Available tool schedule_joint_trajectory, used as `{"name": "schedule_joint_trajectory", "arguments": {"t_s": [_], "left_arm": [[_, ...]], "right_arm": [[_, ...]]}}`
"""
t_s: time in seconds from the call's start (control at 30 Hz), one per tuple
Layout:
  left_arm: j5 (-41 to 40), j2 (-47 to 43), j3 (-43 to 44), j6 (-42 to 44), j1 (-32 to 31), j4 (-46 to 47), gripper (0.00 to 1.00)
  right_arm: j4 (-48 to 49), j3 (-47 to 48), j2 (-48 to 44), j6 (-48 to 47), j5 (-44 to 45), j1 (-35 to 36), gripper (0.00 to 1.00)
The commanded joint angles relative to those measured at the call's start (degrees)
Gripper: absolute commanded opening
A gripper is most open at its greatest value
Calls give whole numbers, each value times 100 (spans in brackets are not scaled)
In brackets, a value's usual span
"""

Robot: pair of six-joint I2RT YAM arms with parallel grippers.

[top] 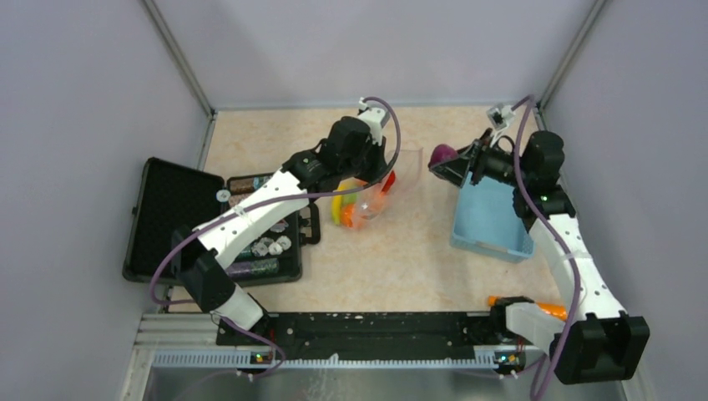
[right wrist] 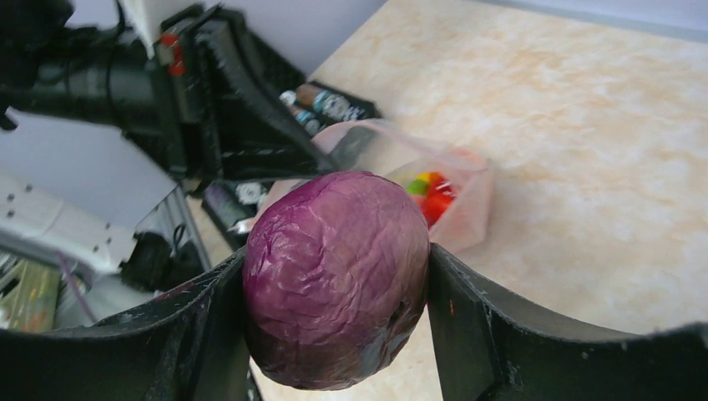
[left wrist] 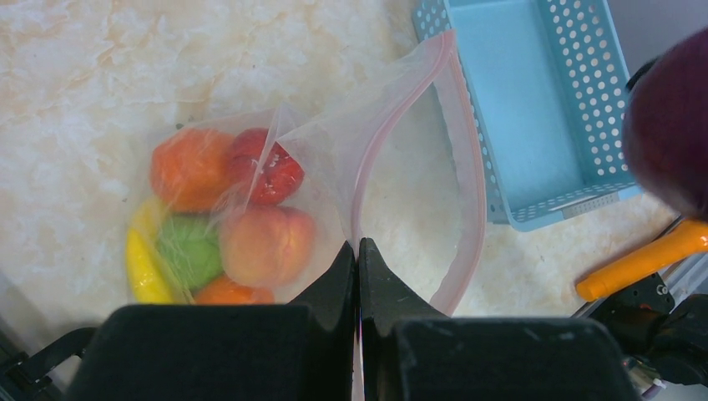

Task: Place the food in the zip-top bag and seal the zipper
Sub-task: Place the fake vegetable in the zipper food storage bag.

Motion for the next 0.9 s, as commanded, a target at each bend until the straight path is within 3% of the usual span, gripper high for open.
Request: {"name": "schedule_joint_trajectory", "arguments": {"t_s": [0.0, 0.13, 0.27, 0.4, 0.67, 0.87], "left_arm": [[61, -49, 186, -66, 6, 294, 0], [60, -61, 170, -73, 6, 286, 0], [267, -60, 170, -97, 6, 239, 0], [252, -144, 91, -110, 6, 279, 0], [141, -199, 107, -88, 6, 244, 0], [56, -126, 287, 29, 6, 90, 0]], "right_arm": [[-259, 398, 59, -618, -385, 551, 36], [-324, 407, 153, -658, 920, 996, 38], [-366, 548, 538, -588, 1405, 1283, 38], [-1073, 1024, 973, -1232, 2851, 2168, 39], [-1430, 1285, 1525, -1407, 4263, 2714, 39], [-1605, 1301, 1586, -1597, 4619, 2731, 45]]}}
